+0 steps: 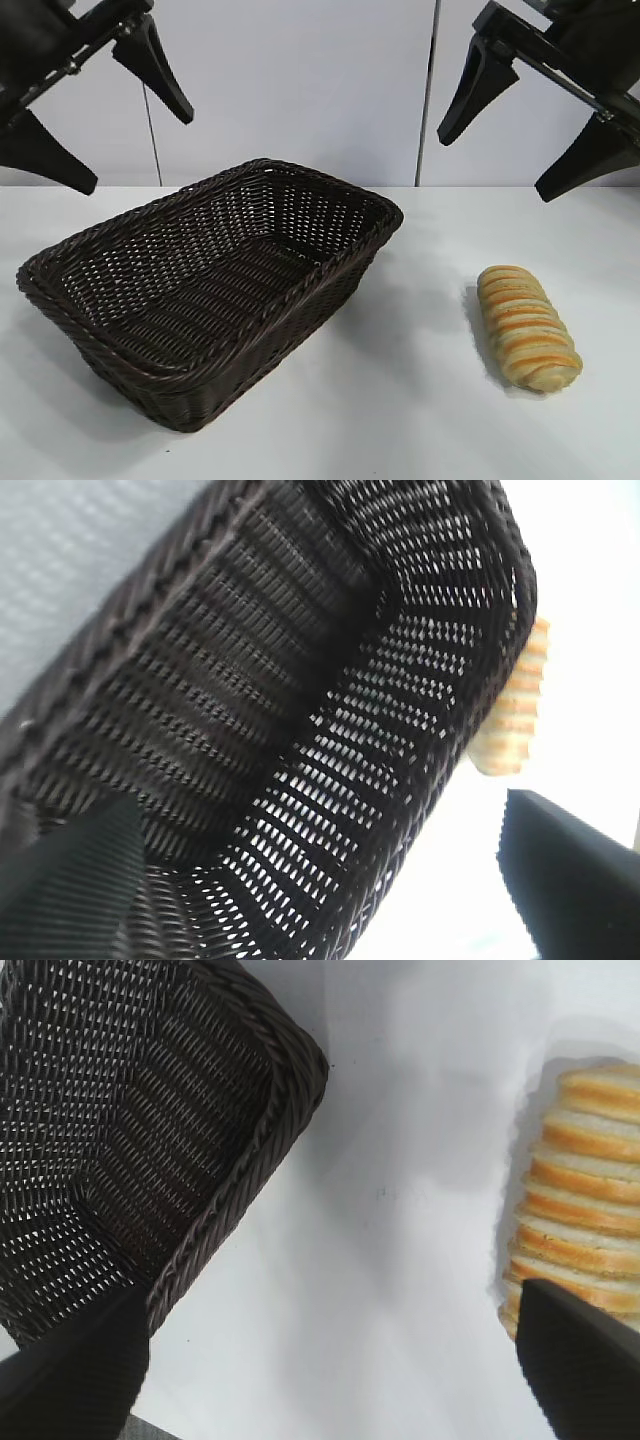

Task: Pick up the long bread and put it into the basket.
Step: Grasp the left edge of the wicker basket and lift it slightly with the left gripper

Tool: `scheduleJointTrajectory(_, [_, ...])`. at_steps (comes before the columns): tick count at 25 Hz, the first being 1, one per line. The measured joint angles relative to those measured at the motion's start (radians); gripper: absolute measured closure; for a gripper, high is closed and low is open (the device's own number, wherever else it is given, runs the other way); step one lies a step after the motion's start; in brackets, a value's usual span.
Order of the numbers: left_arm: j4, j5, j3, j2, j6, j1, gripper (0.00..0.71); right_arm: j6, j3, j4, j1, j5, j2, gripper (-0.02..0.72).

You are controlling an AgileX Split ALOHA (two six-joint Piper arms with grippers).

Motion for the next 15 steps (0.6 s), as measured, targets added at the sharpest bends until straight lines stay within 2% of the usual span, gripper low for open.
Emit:
scheduleJointTrajectory(4, [0.05, -0.086, 0.178, -0.028, -0.116, -0.047, 0.016, 0.0, 0.0, -0.001, 0.0, 0.002, 0.0, 0.009])
scheduleJointTrajectory(6, [0.024, -0.183, 0.273, -0.028, -0.136, -0.075, 0.016, 0.0, 0.0, -0.001, 0.0, 0.002, 0.0, 0.009])
scheduleJointTrajectory(9, [-0.057, -0.333, 0.395, -0.022, -0.145, -0.088, 0.016, 0.0, 0.0, -0.001, 0.0, 0.004, 0.0, 0.009])
scheduleJointTrajectory(12, [-0.096, -0.416, 0.419, 0.042, -0.135, -0.088, 0.016, 0.0, 0.0, -0.001, 0.0, 0.005, 0.0, 0.009])
scheduleJointTrajectory(15, [-0.143, -0.431, 0.379, 0.128, -0.087, -0.088, 0.016, 0.0, 0.0, -0.001, 0.0, 0.007, 0.0, 0.009])
